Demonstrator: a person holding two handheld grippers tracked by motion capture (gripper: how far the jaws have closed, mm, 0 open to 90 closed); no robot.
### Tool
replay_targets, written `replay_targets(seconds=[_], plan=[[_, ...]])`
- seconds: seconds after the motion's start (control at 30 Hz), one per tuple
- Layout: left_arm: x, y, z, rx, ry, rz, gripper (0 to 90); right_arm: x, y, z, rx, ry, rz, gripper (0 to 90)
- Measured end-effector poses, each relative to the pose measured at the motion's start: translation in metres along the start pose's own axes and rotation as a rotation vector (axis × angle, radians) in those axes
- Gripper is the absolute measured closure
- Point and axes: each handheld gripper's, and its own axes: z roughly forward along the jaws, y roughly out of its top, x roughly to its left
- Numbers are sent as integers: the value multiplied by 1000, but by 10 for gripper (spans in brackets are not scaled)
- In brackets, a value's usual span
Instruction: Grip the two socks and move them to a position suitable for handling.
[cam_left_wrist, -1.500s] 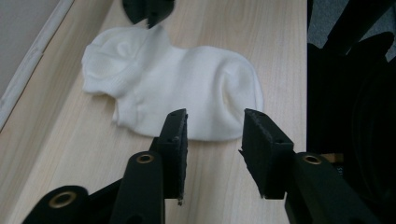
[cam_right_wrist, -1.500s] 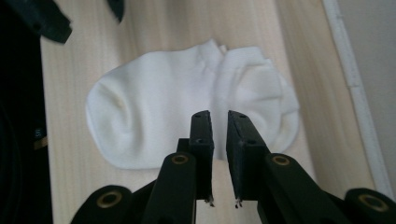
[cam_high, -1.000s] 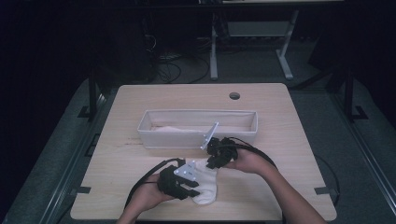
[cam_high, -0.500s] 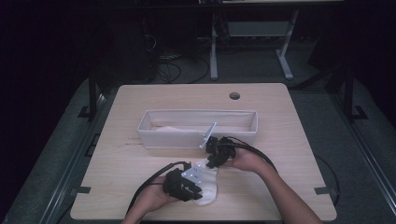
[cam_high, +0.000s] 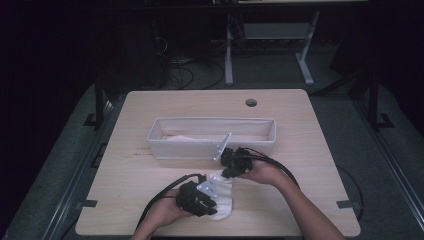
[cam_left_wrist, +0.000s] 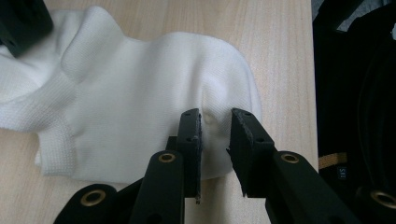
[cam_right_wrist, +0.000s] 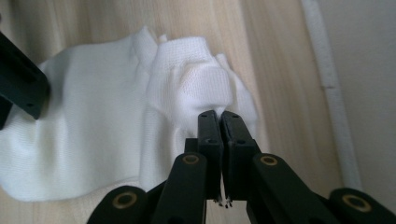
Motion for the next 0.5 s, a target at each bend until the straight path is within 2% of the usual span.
replay_targets(seconds=[0.07, 0.2, 0.37, 0.5], plan=[[0, 0, 0, 2, 1, 2, 732, -1, -1, -5, -18, -9, 7, 872], [0, 1, 1, 8, -1, 5, 731, -5, -5, -9, -18, -28, 31, 874], [1, 3, 2, 10, -8, 6, 731, -10, -8, -2, 3, -31, 53, 874], [3, 2, 3, 11, -19, 2, 731, -12, -9, 5, 24, -34, 42, 872]])
